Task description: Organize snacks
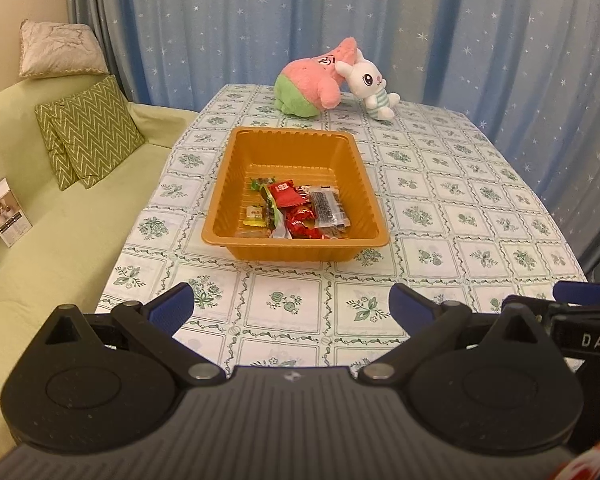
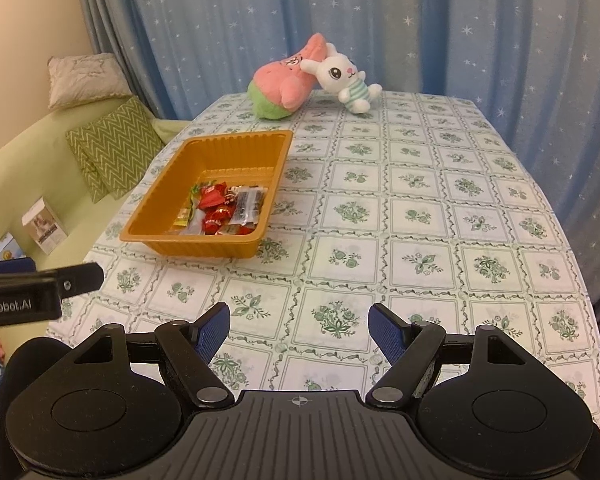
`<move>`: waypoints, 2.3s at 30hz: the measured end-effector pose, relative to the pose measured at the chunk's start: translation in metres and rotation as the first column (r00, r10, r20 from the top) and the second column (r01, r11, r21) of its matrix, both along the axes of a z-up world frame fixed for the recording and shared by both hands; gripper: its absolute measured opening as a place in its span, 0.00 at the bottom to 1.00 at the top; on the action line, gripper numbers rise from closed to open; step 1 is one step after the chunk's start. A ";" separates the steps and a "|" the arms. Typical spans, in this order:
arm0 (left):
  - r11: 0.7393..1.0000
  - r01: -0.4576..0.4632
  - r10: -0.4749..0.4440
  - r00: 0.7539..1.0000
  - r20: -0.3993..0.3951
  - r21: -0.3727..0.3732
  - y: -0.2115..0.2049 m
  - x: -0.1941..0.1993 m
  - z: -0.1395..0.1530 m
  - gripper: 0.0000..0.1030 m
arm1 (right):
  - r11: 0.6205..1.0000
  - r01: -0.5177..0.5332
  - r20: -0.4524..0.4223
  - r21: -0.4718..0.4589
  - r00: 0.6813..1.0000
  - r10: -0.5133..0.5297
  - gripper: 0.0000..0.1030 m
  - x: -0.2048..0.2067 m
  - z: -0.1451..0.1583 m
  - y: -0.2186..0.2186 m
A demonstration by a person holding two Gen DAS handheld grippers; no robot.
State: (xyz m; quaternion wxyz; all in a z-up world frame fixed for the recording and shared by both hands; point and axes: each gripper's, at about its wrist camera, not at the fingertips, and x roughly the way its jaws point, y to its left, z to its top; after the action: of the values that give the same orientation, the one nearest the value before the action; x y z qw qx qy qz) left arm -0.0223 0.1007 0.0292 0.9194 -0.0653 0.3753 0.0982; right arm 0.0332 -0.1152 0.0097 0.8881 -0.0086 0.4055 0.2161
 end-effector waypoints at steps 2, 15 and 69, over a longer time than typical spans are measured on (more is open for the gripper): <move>1.000 0.005 -0.005 1.000 -0.002 0.002 -0.002 0.000 0.000 1.00 | 1.000 0.003 0.002 0.003 1.000 -0.003 0.74 0.000 0.000 0.000; 1.000 0.018 -0.018 1.000 -0.004 0.000 -0.007 0.002 0.000 1.00 | 1.000 0.016 0.011 0.018 1.000 -0.016 0.74 0.002 0.002 -0.001; 1.000 0.029 -0.029 1.000 -0.003 0.000 -0.009 0.004 0.001 1.00 | 1.000 0.015 0.019 0.021 1.000 -0.015 0.74 0.007 0.005 0.003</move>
State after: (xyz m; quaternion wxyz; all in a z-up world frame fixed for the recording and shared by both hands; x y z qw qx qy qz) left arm -0.0178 0.0914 0.0306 0.9201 -0.0595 0.3777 0.0849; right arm 0.0401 -0.1119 0.0149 0.8936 0.0018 0.3948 0.2137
